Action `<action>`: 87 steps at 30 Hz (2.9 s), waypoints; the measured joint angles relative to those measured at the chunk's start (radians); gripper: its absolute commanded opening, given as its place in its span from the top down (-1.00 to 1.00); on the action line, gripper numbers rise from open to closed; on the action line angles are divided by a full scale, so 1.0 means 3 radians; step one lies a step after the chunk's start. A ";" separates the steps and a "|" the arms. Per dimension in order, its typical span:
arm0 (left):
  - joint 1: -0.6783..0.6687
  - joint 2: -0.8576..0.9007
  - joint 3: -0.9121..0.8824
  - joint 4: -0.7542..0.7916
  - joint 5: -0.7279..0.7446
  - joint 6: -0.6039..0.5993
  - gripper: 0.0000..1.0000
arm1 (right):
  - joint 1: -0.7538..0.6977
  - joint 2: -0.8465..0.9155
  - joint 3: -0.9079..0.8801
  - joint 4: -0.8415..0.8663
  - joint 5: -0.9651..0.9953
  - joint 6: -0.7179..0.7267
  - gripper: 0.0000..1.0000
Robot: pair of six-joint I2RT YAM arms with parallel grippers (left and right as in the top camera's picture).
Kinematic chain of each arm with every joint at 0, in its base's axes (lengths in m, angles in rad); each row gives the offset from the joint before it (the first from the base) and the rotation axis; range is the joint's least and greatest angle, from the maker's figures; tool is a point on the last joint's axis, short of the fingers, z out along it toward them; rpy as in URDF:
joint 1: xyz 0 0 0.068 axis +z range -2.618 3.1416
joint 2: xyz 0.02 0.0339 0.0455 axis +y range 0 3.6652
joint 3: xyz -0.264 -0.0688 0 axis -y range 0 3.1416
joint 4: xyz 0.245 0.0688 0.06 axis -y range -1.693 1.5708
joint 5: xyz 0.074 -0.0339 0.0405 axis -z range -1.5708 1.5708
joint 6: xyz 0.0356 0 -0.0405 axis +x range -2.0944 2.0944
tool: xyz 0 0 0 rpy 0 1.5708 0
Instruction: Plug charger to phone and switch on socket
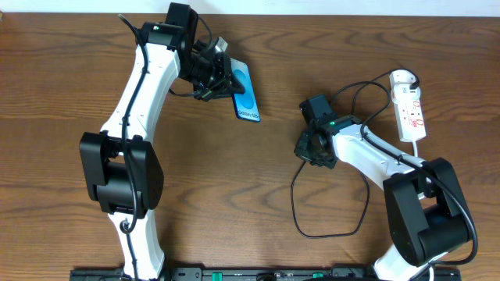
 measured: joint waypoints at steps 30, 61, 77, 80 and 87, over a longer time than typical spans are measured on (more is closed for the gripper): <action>-0.0004 0.0000 -0.0018 0.1120 0.1609 0.0195 0.86 | -0.0301 -0.0558 -0.0006 0.0108 -0.0919 -0.0624 0.98; -0.0193 -0.0006 -0.0055 0.3749 0.2363 -0.1924 0.86 | -0.0617 -0.1198 -0.0006 0.0913 -0.3554 -0.1659 0.98; -0.0193 -0.0006 -0.0055 0.3750 0.2360 -0.1925 0.86 | -0.0752 -0.1316 -0.0006 0.1572 -0.3625 -0.0975 0.98; -0.0193 -0.0006 -0.0055 0.3750 0.2360 -0.1925 0.86 | -0.0752 -0.1320 -0.0006 0.1659 -0.3630 -0.0865 0.98; -0.0193 -0.0006 -0.0055 0.3749 0.2361 -0.1926 0.86 | -0.0752 -0.1320 -0.0006 0.1898 -0.3647 -0.0678 0.98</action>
